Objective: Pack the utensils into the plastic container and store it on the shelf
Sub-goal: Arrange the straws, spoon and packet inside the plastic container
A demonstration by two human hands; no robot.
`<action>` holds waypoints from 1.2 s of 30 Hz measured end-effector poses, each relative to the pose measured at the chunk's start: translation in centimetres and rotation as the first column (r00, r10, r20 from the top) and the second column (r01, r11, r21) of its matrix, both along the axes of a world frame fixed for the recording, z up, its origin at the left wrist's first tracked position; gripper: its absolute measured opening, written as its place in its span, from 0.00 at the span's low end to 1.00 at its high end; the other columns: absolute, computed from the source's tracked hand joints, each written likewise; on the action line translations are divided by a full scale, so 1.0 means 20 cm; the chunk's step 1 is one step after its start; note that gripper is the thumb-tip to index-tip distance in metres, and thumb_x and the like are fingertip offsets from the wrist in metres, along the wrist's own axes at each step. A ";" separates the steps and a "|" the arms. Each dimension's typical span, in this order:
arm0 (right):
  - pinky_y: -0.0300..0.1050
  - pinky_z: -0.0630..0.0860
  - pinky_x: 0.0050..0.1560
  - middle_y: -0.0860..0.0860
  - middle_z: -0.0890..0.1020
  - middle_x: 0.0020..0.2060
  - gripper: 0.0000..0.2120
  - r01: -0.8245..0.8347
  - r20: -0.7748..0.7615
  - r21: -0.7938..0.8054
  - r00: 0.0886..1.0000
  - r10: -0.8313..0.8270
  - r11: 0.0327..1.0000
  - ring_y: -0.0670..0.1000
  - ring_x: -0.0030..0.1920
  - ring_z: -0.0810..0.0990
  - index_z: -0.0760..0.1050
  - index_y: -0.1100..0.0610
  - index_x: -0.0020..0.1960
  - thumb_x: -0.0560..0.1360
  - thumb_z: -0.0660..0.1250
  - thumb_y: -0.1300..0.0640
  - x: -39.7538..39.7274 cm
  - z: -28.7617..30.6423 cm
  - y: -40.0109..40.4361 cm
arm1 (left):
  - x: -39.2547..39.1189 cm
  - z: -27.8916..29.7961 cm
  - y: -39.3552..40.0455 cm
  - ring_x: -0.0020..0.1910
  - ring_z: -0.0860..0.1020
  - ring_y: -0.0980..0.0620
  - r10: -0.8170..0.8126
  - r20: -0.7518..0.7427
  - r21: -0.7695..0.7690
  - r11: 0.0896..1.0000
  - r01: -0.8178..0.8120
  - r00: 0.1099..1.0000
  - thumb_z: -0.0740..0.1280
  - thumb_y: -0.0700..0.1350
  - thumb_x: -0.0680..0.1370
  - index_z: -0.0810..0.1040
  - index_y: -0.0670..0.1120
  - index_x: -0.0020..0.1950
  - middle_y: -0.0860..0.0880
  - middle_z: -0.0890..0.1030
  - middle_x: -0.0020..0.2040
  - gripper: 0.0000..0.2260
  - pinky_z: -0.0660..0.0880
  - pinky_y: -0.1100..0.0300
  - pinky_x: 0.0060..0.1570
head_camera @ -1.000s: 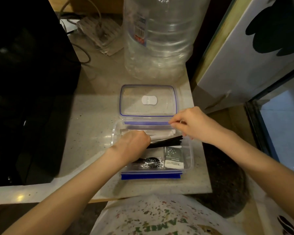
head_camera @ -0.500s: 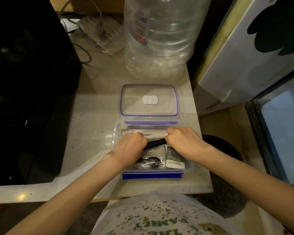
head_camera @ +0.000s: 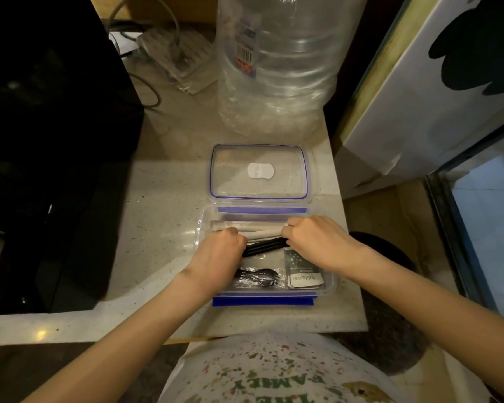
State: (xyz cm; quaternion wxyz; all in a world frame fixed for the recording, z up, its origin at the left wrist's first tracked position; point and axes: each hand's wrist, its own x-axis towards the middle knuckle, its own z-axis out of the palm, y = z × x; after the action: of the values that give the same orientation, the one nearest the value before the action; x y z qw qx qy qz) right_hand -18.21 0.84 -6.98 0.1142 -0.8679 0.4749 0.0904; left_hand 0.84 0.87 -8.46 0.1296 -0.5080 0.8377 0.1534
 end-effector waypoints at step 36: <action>0.46 0.76 0.48 0.53 0.79 0.51 0.10 0.078 0.144 0.152 0.985 -0.100 0.985 0.52 0.49 0.79 0.78 0.59 0.56 0.77 0.64 0.58 0.12 0.03 0.00 | -0.02 0.06 0.01 0.52 0.79 0.44 -0.072 0.237 -0.052 0.995 0.087 0.969 0.63 0.39 0.77 0.78 0.43 0.55 0.42 0.81 0.53 0.09 0.76 0.56 0.46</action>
State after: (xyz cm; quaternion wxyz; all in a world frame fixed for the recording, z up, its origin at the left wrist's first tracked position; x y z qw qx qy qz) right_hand -15.86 0.80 -6.48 0.2169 -0.8395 0.4952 0.0536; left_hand 0.38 1.10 -7.31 0.2180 -0.4922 0.8405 0.0606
